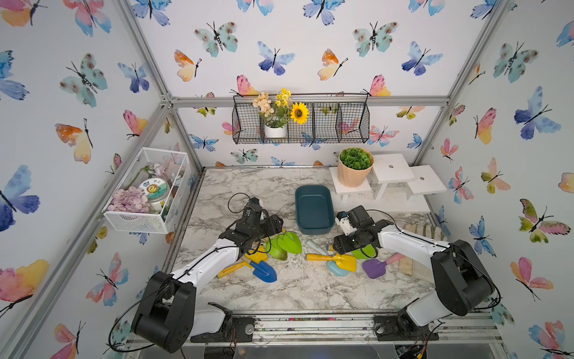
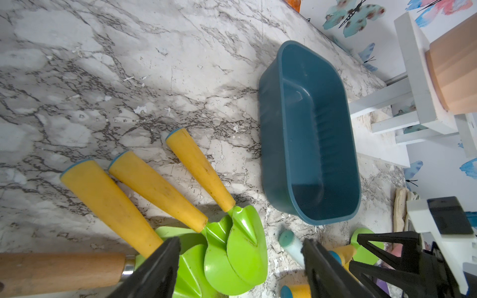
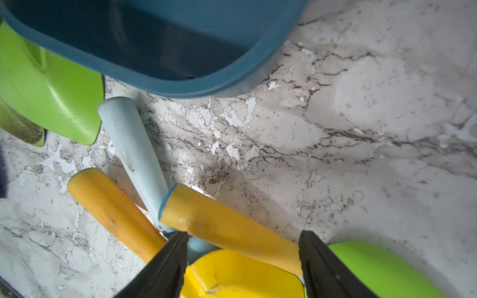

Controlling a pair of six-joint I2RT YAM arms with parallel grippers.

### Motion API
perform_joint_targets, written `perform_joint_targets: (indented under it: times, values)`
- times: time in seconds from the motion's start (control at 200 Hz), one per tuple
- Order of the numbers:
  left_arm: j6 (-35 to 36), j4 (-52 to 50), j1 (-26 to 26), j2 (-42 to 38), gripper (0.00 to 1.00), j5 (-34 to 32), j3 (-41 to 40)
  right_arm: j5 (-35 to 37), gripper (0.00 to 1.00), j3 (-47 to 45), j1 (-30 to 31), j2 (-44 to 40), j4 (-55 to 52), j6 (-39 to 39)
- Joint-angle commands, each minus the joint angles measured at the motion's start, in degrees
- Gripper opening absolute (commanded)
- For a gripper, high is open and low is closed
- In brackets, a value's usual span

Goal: Put the shovel into the storage box
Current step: Pick up the shovel from the center of the board.

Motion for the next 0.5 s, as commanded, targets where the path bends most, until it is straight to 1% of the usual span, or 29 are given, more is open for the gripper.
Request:
perform_joint_targets:
  times: [0.0,0.07,0.175,0.31,0.496]
  values:
    - [-0.2,0.3,-0.2,-0.8,0.79,-0.1,-0.8,0.4,0.74,1.2,0.5,0.7,-1.8,-1.4]
    - [-0.2,0.6,-0.2,-0.7,0.80,-0.1,-0.8,-0.3,0.74,1.1,0.6,1.4,-1.4,-1.6]
    - [-0.1,0.3,-0.2,-0.1,0.80,-0.1,-0.2,0.8,0.74,1.6,0.9,3.0,-1.7,-1.5]
    - [-0.1,0.6,-0.2,0.2,0.80,0.1,0.1,3.8,0.72,2.3,1.0,4.7,-1.7,-1.1]
    - [-0.2,0.7,-0.2,-0.2,0.80,-0.1,-0.3,10.6,0.69,3.3,1.0,7.0,-1.6,0.3]
